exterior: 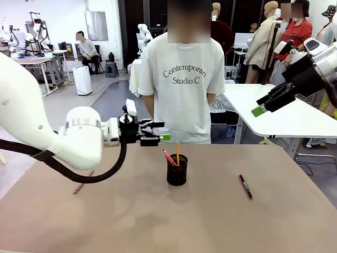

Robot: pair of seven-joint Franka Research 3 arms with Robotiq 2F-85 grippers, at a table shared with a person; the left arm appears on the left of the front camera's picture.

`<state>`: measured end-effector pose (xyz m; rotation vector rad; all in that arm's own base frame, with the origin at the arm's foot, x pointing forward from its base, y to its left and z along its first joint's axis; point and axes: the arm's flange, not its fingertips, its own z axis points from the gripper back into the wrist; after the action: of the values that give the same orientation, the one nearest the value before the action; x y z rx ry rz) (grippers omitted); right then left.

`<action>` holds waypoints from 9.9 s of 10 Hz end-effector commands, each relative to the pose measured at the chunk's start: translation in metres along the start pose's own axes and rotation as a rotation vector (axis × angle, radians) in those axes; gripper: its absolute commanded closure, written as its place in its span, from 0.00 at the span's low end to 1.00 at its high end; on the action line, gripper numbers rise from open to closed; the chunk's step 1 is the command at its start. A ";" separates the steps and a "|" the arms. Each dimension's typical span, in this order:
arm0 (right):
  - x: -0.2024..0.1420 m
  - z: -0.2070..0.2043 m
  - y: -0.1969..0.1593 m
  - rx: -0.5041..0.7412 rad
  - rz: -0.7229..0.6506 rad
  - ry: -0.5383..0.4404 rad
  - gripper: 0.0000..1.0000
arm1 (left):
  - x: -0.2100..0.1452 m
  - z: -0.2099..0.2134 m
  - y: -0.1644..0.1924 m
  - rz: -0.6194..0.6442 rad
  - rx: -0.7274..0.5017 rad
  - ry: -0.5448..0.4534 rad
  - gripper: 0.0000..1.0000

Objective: Place the pens into the pen holder.
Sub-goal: Pick up a writing instrument from the table and place it into the Pen holder.

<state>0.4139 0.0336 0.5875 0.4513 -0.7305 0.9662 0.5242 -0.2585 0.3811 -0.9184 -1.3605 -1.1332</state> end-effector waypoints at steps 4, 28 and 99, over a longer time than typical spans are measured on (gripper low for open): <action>0.001 0.000 -0.001 0.010 0.006 -0.019 0.00 | 0.074 0.062 -0.014 -0.031 -0.047 0.320 0.00; 0.001 0.000 -0.001 0.010 0.006 -0.019 0.00 | 0.195 0.220 0.028 0.095 0.046 0.673 0.00; -0.107 -0.256 -0.128 -0.114 -0.802 0.528 1.00 | 0.195 0.228 0.030 0.075 0.081 0.666 0.00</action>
<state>0.5742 0.0863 0.3123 0.1732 -0.0972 0.1746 0.4737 -0.0461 0.5871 -0.4673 -0.8099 -1.1766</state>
